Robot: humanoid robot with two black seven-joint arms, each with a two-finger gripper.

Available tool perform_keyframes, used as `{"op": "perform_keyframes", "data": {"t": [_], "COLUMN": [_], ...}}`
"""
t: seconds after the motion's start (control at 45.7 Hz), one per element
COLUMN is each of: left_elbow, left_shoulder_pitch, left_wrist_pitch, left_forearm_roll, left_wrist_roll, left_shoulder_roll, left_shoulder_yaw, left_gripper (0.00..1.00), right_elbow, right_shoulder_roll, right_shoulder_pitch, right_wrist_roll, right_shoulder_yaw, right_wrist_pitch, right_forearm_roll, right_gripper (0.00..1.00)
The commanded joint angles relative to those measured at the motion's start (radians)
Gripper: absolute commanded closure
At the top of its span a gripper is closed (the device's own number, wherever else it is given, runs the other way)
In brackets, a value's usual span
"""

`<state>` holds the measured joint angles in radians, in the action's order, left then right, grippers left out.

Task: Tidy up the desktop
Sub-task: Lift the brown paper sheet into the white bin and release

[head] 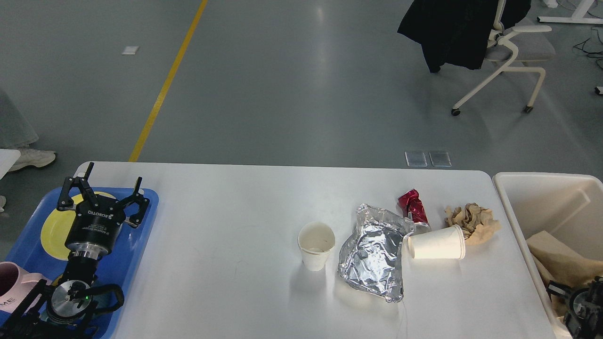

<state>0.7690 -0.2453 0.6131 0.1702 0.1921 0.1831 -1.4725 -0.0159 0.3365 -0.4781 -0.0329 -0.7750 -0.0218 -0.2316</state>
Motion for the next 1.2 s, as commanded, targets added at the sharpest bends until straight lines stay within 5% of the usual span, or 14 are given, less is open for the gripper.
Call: {"op": "perform_keyframes", "data": {"t": [0.0, 0.109, 0.197, 0.219, 0.854, 1.182], "left_elbow": [-0.001, -0.001, -0.001, -0.001, -0.001, -0.001], "left_shoulder_pitch": [0.000, 0.000, 0.000, 0.000, 0.000, 0.000], "left_wrist_pitch": [0.000, -0.001, 0.000, 0.000, 0.000, -0.001], "left_forearm_roll": [-0.001, 0.000, 0.000, 0.000, 0.000, 0.000], "left_wrist_roll": [0.000, 0.000, 0.000, 0.000, 0.000, 0.000], "left_shoulder_roll": [0.001, -0.001, 0.001, 0.001, -0.001, -0.001], "left_shoulder_yaw": [0.000, 0.000, 0.000, 0.000, 0.001, 0.001], "left_gripper": [0.04, 0.04, 0.04, 0.04, 0.04, 0.04], "right_elbow": [-0.001, -0.001, 0.001, 0.001, -0.027, -0.669], "right_shoulder_roll": [-0.002, 0.001, 0.007, 0.007, 0.030, 0.305], "right_shoulder_pitch": [0.003, 0.004, 0.000, 0.000, -0.039, -0.633], "right_wrist_roll": [-0.002, -0.005, -0.002, 0.001, -0.007, -0.189], "right_shoulder_yaw": [0.002, -0.001, -0.004, -0.004, -0.012, -0.170], "right_wrist_pitch": [0.003, 0.006, 0.035, 0.051, 0.049, -0.193], "right_forearm_roll": [0.008, 0.014, 0.014, 0.014, 0.005, -0.199], "right_gripper": [1.00, 1.00, 0.15, 0.00, 0.00, 0.00]}}
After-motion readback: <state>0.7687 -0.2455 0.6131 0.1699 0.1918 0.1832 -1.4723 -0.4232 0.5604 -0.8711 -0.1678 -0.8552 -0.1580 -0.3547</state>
